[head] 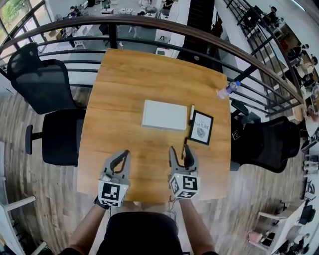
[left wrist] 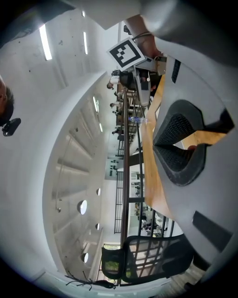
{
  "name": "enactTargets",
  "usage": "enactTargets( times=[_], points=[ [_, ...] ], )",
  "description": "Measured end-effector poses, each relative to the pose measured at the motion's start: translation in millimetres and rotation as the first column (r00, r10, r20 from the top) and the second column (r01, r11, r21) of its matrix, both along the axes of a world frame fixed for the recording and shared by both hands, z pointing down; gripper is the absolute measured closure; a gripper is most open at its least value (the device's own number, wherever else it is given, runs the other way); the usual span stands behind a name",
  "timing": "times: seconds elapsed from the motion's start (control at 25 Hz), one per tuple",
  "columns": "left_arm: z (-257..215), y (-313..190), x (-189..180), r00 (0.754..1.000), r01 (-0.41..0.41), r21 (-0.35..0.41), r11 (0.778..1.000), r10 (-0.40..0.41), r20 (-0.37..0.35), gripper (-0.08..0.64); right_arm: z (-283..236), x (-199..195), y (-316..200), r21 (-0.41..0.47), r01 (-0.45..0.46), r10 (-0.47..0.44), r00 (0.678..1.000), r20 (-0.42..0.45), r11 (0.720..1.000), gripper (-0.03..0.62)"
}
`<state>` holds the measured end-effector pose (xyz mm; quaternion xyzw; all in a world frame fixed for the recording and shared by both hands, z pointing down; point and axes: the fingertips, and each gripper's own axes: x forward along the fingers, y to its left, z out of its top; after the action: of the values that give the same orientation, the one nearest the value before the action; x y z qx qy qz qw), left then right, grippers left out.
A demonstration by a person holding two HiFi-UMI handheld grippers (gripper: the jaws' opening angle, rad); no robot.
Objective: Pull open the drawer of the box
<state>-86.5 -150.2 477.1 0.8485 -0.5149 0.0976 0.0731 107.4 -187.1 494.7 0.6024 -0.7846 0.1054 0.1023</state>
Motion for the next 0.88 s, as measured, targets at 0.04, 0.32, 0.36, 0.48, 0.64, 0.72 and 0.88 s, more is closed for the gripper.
enactTargets(
  times=[0.04,0.32,0.36,0.48,0.64,0.72,0.88],
  points=[
    [11.4,-1.5,0.1,1.0,-0.005,-0.01,1.0,0.005,0.005,0.543,11.1,-1.1,-5.4,-0.009,-0.003,0.003,1.0,-0.001,1.0,0.35],
    [86.9,-22.2,1.9,0.999,0.022,-0.09,0.996,-0.019,0.026,0.543,78.7,-9.6,-38.7,-0.058,-0.007,0.006,1.0,-0.012,0.998,0.35],
    [93.1,-24.4,1.5,0.999,0.026,-0.102,0.994,-0.024,0.026,0.543,86.7,-11.6,-42.6,-0.064,-0.01,0.009,1.0,-0.012,0.998,0.351],
    [104.8,-29.5,2.7,0.999,0.026,-0.125,0.992,-0.022,0.033,0.543,108.2,-17.2,-55.6,-0.081,-0.02,0.019,1.0,-0.017,0.997,0.353],
    [117.7,-33.4,4.8,0.999,0.025,-0.144,0.989,-0.02,0.035,0.543,140.5,-21.4,-77.1,-0.109,-0.037,0.031,0.998,-0.055,0.993,0.359],
    [123.5,-33.6,7.2,0.999,0.023,-0.158,0.987,-0.019,0.03,0.543,156.0,-18.9,-87.8,-0.125,-0.055,0.046,0.996,-0.077,0.991,0.366],
    [130.4,-30.4,5.9,0.999,0.027,-0.184,0.983,-0.022,0.026,0.543,182.5,-20.0,-102.3,-0.155,-0.083,0.069,0.994,-0.09,0.984,0.367]
  ],
)
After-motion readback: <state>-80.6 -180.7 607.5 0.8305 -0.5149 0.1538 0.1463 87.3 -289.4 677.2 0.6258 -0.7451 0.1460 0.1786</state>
